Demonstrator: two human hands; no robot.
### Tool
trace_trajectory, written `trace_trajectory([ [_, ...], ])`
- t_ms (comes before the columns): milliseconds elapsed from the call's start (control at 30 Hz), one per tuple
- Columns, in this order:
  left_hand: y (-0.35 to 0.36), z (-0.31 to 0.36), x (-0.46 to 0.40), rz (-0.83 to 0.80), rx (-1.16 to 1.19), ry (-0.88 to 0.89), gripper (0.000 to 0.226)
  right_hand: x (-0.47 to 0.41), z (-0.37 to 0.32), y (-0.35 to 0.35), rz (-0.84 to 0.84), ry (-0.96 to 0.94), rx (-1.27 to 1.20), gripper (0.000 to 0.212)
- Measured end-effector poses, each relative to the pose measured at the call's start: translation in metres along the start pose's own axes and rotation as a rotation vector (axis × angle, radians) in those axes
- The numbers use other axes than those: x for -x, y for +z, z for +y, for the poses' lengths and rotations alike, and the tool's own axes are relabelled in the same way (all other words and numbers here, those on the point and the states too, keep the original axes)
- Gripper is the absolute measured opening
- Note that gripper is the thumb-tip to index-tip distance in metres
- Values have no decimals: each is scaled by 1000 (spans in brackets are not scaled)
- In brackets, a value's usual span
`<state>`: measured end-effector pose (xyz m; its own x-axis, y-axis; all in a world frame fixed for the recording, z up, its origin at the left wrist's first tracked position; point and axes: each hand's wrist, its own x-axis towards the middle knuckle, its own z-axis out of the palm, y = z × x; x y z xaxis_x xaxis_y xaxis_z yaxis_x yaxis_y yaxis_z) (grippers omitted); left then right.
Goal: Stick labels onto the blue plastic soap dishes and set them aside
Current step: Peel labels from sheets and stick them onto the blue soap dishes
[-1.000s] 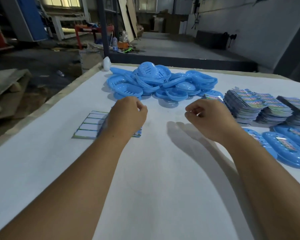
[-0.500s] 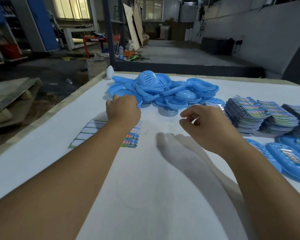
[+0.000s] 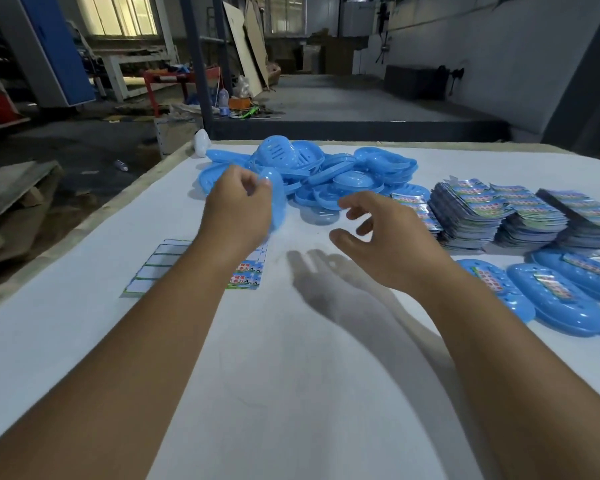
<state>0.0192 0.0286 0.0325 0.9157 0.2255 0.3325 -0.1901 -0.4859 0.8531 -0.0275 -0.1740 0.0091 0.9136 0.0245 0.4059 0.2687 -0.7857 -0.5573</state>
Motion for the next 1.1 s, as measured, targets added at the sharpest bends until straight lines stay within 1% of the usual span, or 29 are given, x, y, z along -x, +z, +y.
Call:
trace_trajectory([
  [67, 6, 7, 15, -155, 382, -200, 10, 2, -2, 0, 14, -25, -52, 58],
  [100, 9, 9, 23, -240, 549, -292, 11, 3, -3, 1, 10, -35, -70, 64],
  [133, 11, 11, 30, -308, 670, -361, 13, 3, -4, 1, 0, -43, -81, 69],
  [233, 17, 13, 40, -410, 840, -487, 19, 5, -5, 1, -31, -69, -79, 70],
  [333, 19, 14, 45, -468, 924, -579, 22, 4, -3, 0, -53, -74, -23, 62],
  [400, 18, 13, 47, -482, 936, -608, 23, 4, -2, -1, -69, -61, -32, 60],
  [467, 18, 11, 47, -466, 879, -584, 21, 3, -1, -1, -96, -45, -42, 60],
  [533, 18, 6, 44, -424, 750, -515, 16, 3, 1, -2, -114, -25, -38, 61],
  [567, 18, 2, 43, -397, 622, -443, 14, 3, 3, -3, -125, -15, -26, 62],
  [633, 17, -7, 40, -338, 271, -244, 23, 3, 7, -5, -172, 8, 18, 61],
  [667, 16, -11, 40, -311, 141, -145, 25, 3, 8, -5, -201, 19, 46, 59],
  [733, 13, -14, 40, -275, -7, -9, 19, 5, 10, -6, -254, 41, 86, 54],
  [800, 12, -18, 40, -251, -71, 42, 16, 6, 10, -6, -286, 59, 91, 51],
  [933, 11, -21, 37, -241, -137, 62, 20, 7, 11, -6, -327, 82, 96, 50],
  [1100, 11, -23, 37, -277, -203, 100, 11, 7, 9, -7, -363, 96, 103, 61],
])
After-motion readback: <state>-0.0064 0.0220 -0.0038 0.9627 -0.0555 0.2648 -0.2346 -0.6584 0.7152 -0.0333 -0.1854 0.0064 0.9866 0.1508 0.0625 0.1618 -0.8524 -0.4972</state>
